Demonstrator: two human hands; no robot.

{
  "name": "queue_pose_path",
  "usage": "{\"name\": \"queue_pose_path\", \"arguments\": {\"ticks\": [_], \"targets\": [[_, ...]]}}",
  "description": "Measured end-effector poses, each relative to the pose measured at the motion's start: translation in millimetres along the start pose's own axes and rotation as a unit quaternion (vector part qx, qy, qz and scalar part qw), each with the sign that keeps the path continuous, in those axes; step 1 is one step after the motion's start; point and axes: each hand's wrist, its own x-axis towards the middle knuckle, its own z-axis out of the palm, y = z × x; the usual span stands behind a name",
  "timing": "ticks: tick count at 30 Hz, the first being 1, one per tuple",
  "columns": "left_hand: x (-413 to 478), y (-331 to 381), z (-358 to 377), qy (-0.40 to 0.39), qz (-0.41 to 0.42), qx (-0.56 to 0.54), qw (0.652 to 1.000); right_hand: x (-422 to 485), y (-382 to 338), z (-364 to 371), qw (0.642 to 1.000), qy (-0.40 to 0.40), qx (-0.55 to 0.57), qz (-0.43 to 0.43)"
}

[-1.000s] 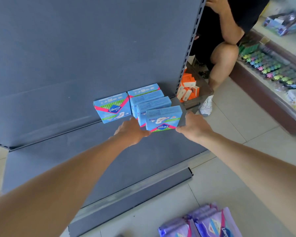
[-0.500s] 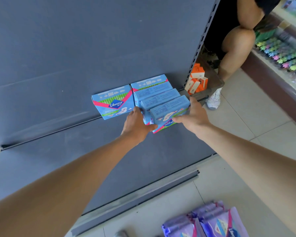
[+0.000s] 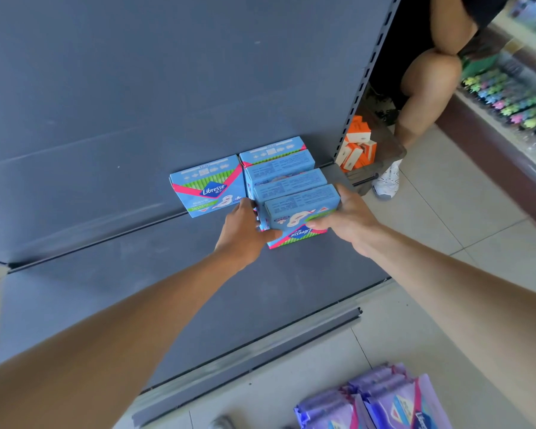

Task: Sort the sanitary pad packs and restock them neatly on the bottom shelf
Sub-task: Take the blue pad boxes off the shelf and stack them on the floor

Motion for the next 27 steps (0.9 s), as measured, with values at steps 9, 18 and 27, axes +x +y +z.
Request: {"name": "queue_pose_path", "arguments": {"ticks": [9,18,27], "targets": [[-39,16,-1,-0.02,0.014,0.004,1.0,-40,9,-14,0.999,0.011,0.037,-0.006],[-105,41,37,-0.108,0.044,0.031,0.993,-126,62,-55,0.987,0.053,0.15,0.038],[-165,42,92,-0.185,0.069,0.061,0.978,-222,122,-79,0.968,0.088,0.229,0.056]]}}
